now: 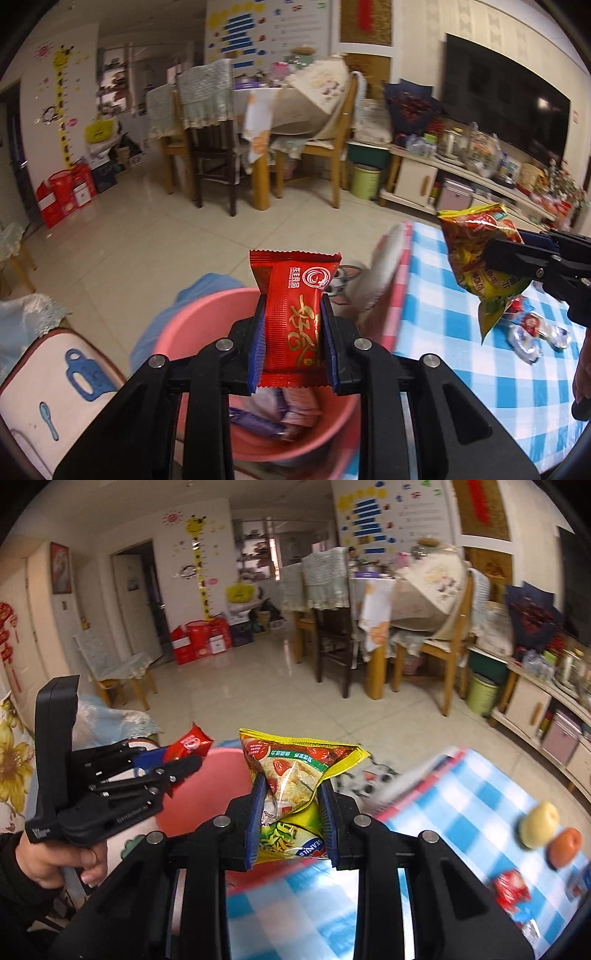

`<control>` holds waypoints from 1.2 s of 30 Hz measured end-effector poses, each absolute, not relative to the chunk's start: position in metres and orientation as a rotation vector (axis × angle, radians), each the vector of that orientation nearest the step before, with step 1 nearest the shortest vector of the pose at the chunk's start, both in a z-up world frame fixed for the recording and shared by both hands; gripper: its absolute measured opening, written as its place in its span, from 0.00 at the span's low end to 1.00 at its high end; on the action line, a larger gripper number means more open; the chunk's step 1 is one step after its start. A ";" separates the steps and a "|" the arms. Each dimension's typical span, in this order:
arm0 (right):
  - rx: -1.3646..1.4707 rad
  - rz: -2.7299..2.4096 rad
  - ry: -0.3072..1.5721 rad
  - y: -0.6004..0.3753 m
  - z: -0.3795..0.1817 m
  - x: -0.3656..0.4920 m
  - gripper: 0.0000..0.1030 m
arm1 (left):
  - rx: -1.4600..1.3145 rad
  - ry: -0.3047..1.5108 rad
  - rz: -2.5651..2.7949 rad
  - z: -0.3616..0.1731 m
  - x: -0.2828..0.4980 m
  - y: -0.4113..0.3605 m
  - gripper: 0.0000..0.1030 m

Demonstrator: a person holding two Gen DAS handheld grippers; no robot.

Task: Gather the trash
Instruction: 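Carry the red wrapper with the left tool while the right tool carries the yellow packet to the bucket, then open the left tool over the bucket while the right tool releases the yellow packet, then move both open tools back over the table toward the remaining wrappers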

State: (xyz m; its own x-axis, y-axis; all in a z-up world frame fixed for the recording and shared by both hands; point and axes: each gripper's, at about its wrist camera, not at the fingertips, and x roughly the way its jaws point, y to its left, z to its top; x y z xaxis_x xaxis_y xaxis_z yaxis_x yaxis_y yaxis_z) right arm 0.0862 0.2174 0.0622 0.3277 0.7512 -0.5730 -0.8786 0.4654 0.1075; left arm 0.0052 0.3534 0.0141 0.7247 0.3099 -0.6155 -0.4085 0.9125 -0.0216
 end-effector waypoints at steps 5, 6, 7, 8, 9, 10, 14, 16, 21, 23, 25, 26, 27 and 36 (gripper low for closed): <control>-0.249 1.103 0.632 0.266 0.057 0.079 0.28 | -0.189 0.658 0.433 0.007 0.002 0.385 0.27; -0.252 1.106 0.637 0.272 0.055 0.077 0.28 | -0.192 0.660 0.438 0.006 0.001 0.391 0.27; -0.254 1.108 0.642 0.277 0.053 0.077 0.28 | -0.195 0.661 0.441 0.004 -0.001 0.395 0.27; -0.260 1.110 0.649 0.285 0.051 0.077 0.28 | -0.198 0.664 0.444 0.003 -0.001 0.399 0.27; -0.265 1.111 0.657 0.292 0.048 0.077 0.28 | -0.198 0.667 0.449 0.001 -0.002 0.403 0.27; -0.269 1.110 0.663 0.298 0.045 0.077 0.28 | -0.195 0.669 0.455 -0.001 -0.003 0.406 0.27; -0.280 1.110 0.685 0.313 0.034 0.077 0.28 | -0.197 0.685 0.462 -0.013 -0.003 0.418 0.27; -0.289 1.107 0.699 0.320 0.028 0.078 0.28 | -0.195 0.692 0.464 -0.018 -0.003 0.422 0.27; -0.305 1.106 0.719 0.328 0.017 0.079 0.28 | -0.226 0.712 0.467 -0.032 -0.002 0.432 0.27; -0.314 1.108 0.725 0.331 0.013 0.080 0.28 | -0.235 0.726 0.467 -0.038 -0.001 0.436 0.27; -0.334 1.097 0.721 0.334 0.010 0.080 0.29 | -0.245 0.744 0.455 -0.044 0.001 0.437 0.28; -0.335 1.096 0.725 0.336 0.010 0.082 0.29 | -0.250 0.758 0.443 -0.047 0.003 0.437 0.29; -0.334 1.096 0.729 0.336 0.008 0.083 0.30 | -0.248 0.770 0.442 -0.049 0.005 0.437 0.32; -0.325 1.078 0.720 0.331 0.010 0.088 0.38 | -0.216 0.752 0.487 -0.047 0.009 0.430 0.73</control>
